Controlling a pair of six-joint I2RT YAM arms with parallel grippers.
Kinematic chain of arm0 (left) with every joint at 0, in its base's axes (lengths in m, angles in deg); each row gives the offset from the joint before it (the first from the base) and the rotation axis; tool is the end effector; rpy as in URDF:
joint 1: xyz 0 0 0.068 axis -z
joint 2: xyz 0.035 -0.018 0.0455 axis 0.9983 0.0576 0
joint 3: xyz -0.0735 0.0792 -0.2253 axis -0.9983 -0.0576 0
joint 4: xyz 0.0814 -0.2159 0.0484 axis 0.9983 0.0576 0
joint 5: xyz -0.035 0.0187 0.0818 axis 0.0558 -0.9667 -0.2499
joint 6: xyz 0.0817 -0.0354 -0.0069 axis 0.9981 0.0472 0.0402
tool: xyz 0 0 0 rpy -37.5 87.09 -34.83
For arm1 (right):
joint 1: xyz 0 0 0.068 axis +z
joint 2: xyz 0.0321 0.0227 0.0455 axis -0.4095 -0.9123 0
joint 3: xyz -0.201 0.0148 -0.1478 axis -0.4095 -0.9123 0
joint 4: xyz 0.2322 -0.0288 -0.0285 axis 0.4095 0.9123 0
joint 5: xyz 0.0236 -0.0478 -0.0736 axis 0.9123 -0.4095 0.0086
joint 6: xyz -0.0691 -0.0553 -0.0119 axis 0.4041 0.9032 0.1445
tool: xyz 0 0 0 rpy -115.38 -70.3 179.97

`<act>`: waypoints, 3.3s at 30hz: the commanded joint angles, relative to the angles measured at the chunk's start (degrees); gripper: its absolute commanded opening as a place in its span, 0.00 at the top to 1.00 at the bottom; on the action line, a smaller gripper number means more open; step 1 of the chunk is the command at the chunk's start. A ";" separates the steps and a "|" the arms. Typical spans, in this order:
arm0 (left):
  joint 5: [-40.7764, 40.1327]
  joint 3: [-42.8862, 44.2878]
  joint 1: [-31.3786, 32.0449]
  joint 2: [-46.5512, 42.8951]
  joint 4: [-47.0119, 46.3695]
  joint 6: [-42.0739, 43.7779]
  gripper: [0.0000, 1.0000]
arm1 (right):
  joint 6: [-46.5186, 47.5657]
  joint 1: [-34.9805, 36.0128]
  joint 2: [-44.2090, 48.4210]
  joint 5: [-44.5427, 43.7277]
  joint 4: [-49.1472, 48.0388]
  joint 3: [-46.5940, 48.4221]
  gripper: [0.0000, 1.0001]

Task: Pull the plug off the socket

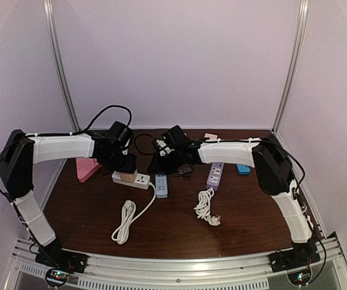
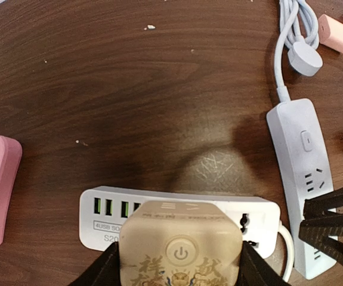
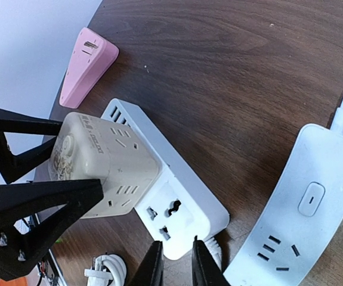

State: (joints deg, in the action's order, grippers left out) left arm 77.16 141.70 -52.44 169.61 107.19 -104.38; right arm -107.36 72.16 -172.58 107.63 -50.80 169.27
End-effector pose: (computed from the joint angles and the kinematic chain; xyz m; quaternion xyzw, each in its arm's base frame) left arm 0.3021 -0.1882 0.1585 0.0065 0.9612 -0.0660 0.2678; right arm 0.3212 0.4085 0.1458 -0.1930 0.8739 0.4157 0.1617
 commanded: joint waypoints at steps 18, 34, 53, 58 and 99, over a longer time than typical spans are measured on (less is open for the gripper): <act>3.29 -1.85 1.35 -0.23 -4.21 -2.75 0.64 | -6.44 2.52 -7.90 5.20 -3.12 6.79 0.91; 5.33 -1.01 1.33 1.67 0.25 0.90 0.35 | -9.16 2.66 -7.90 4.48 -5.58 3.81 0.98; 5.92 3.85 1.33 0.17 1.29 3.08 0.71 | -8.63 2.55 -7.79 2.21 -2.87 4.86 1.00; 6.83 3.30 1.33 -2.10 -0.71 3.47 0.74 | -8.97 2.66 -9.01 1.65 -1.32 6.36 1.00; 4.22 2.27 2.96 -5.58 -8.56 5.57 0.78 | -9.29 2.64 -13.80 -2.39 6.29 10.90 1.00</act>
State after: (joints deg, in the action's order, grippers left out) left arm 77.84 141.53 -50.84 168.59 108.66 -100.58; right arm -116.82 74.46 -182.31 108.59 -51.00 180.42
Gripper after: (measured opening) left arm 0.588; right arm 0.011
